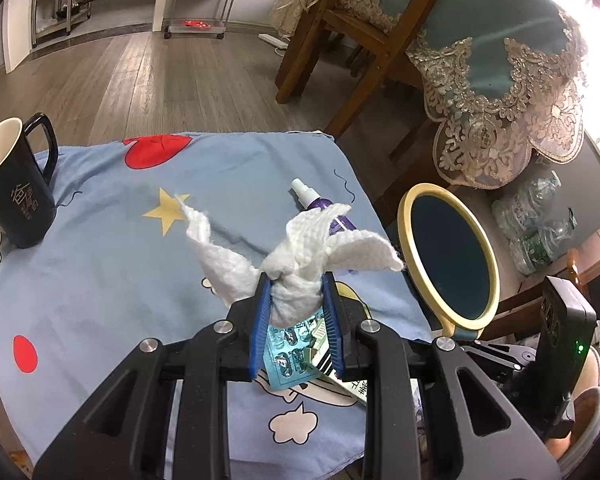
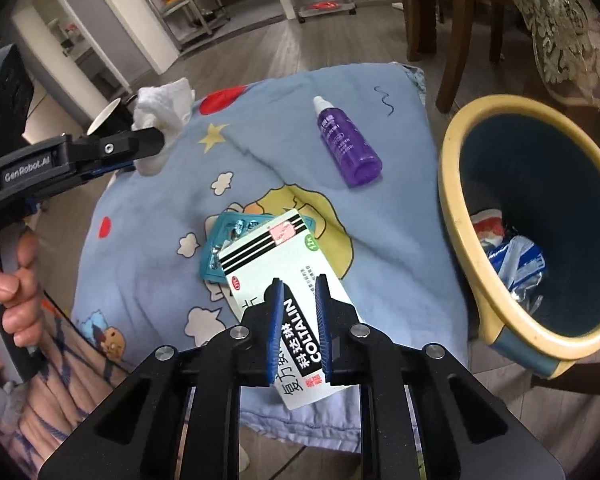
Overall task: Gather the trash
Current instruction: 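Grasp the white tissue with the left gripper while the right grasps the white COLTALIN box, then carry tissue and box over the bin and open both grippers to drop them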
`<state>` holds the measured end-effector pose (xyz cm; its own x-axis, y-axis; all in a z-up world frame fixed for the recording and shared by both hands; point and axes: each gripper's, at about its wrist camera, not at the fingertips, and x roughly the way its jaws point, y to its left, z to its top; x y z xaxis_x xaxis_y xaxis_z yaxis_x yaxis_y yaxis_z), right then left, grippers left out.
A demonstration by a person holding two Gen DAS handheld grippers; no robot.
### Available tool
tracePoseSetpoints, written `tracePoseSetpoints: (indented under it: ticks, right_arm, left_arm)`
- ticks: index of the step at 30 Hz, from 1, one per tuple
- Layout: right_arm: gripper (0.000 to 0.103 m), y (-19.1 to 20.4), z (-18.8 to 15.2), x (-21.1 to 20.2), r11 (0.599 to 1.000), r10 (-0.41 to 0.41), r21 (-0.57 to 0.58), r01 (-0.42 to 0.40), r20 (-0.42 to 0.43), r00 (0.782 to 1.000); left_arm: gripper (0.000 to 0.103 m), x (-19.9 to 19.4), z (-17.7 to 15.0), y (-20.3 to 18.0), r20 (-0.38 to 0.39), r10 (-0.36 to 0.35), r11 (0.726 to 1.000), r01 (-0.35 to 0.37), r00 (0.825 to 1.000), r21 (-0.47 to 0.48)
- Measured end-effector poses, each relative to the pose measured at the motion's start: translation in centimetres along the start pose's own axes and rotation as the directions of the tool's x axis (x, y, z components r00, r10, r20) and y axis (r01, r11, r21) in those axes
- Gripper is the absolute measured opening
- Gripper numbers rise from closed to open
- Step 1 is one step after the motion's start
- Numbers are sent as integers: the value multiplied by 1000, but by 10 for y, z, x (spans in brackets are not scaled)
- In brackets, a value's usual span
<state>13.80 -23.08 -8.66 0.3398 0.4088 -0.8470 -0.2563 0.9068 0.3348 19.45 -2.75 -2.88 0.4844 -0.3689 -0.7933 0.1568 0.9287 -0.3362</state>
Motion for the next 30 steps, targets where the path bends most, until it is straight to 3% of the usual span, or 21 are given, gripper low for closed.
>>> tracePoseSetpoints:
  ticks: [1,3,7,9,12,19,24,30]
  right_arm:
    - [36,-1,0,1,1000,-1,9,1,-5,1000]
    - [58,2,-1,1,1000,-7,-8,7,-1,1000]
    - [62,15,-2,16,991,-56,-126,50,-43,997]
    - [74,20,-3,26,981,-83,-184,69,-66,994]
    - [78,27,-5,38,962,-107,-261,78,-99,989]
    - [76,30,-9,55,944,-130,-320,82,-130,983]
    - [75,30,-9,38,950,-91,-305,62,-82,992]
    - [75,17,2,-2,982,-14,-190,17,17,1000]
  left_arm:
    - [25,0,0,1,0,0,1000,0,1000,-3]
    - [25,-1,-1,2,1,1,1000,-1,1000,-4]
    - [25,0,-1,5,-4,-2,1000,1,1000,-7]
    - [25,0,-2,5,-5,-3,1000,3,1000,-8]
    - [25,0,-2,6,-5,-2,1000,2,1000,-10]
    - [25,1,-3,7,-10,2,1000,-3,1000,-12]
    - [25,1,-3,8,-6,3,1000,-3,1000,-19]
    - [25,1,-2,6,-1,-6,1000,6,1000,-17]
